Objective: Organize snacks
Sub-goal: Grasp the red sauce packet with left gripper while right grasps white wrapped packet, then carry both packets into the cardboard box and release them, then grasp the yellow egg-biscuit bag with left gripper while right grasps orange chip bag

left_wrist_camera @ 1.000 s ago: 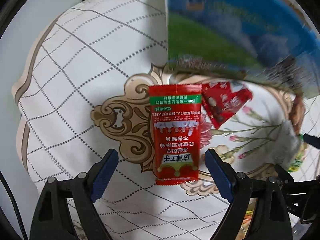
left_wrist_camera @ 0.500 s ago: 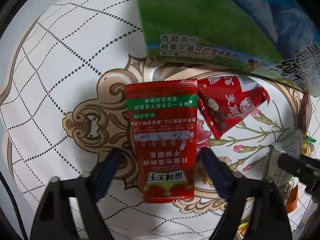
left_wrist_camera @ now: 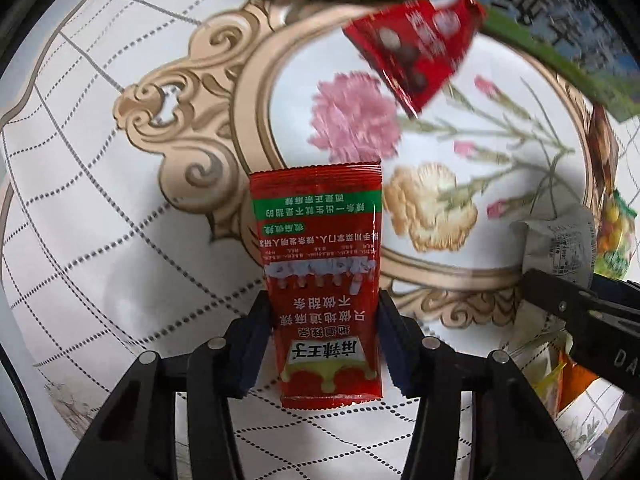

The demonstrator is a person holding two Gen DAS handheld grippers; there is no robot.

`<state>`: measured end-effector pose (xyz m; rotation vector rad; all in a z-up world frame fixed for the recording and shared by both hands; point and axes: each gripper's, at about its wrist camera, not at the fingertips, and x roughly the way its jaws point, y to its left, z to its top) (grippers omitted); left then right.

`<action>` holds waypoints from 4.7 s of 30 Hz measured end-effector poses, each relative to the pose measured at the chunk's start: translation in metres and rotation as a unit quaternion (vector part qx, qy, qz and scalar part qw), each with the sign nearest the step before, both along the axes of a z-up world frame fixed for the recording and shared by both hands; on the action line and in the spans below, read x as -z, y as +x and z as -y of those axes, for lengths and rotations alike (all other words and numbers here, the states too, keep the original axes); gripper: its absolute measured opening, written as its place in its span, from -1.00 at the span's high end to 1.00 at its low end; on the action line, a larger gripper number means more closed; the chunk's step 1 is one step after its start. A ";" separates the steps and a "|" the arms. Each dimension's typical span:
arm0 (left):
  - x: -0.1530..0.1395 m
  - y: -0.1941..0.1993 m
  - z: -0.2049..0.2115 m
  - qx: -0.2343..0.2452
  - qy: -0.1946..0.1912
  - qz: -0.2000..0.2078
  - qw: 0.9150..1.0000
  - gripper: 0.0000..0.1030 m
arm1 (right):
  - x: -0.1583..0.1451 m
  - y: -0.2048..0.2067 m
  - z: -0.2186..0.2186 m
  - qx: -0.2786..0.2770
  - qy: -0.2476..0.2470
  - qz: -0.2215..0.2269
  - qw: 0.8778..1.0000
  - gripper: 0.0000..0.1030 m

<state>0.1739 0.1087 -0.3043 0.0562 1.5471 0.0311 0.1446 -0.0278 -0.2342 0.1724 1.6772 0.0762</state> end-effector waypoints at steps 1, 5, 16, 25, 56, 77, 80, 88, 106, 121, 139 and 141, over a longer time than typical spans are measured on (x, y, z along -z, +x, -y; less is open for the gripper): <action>0.002 -0.001 0.002 0.003 0.003 0.000 1.000 0.04 | 0.000 -0.003 -0.002 -0.002 -0.001 0.000 1.000 -0.20; 0.011 0.002 0.004 0.003 0.000 -0.009 1.000 -0.02 | 0.003 -0.012 -0.008 -0.004 -0.003 0.000 1.000 -0.22; 0.014 0.003 0.004 0.007 0.009 -0.004 1.000 -0.03 | 0.020 -0.023 -0.023 -0.008 0.001 -0.011 1.000 -0.36; 0.015 -0.002 0.007 0.008 0.014 0.001 1.000 -0.04 | 0.017 -0.037 -0.034 -0.005 -0.004 -0.010 1.000 -0.36; -0.236 0.128 0.075 0.076 -0.193 0.132 0.969 0.17 | -0.203 0.060 0.064 0.042 0.099 0.203 0.973 -0.12; -0.078 0.261 0.148 0.074 -0.149 -0.096 0.981 0.12 | -0.067 0.198 0.094 0.014 0.006 0.055 0.998 -0.19; -0.067 0.262 0.151 0.073 -0.142 -0.103 0.982 -0.21 | -0.060 0.203 0.090 0.003 0.009 0.040 0.999 -0.75; -0.074 0.254 0.130 0.065 -0.127 -0.067 0.988 -0.54 | -0.055 0.211 0.092 0.005 0.001 0.039 0.999 -0.79; -0.186 0.180 0.071 0.059 -0.067 0.142 0.986 -0.54 | -0.120 0.164 0.092 0.041 -0.022 0.152 0.987 -0.74; -0.246 0.111 0.072 0.067 -0.073 0.227 0.969 -0.54 | -0.200 0.101 0.072 0.026 -0.010 0.242 0.970 -0.42; -0.162 -0.003 0.082 0.128 -0.077 0.085 0.985 -0.54 | -0.163 -0.020 0.101 0.088 0.038 0.152 0.984 -0.73; -0.122 -0.019 0.087 0.129 -0.094 0.008 0.987 -0.54 | -0.137 -0.040 0.110 0.107 0.042 0.118 0.986 -0.73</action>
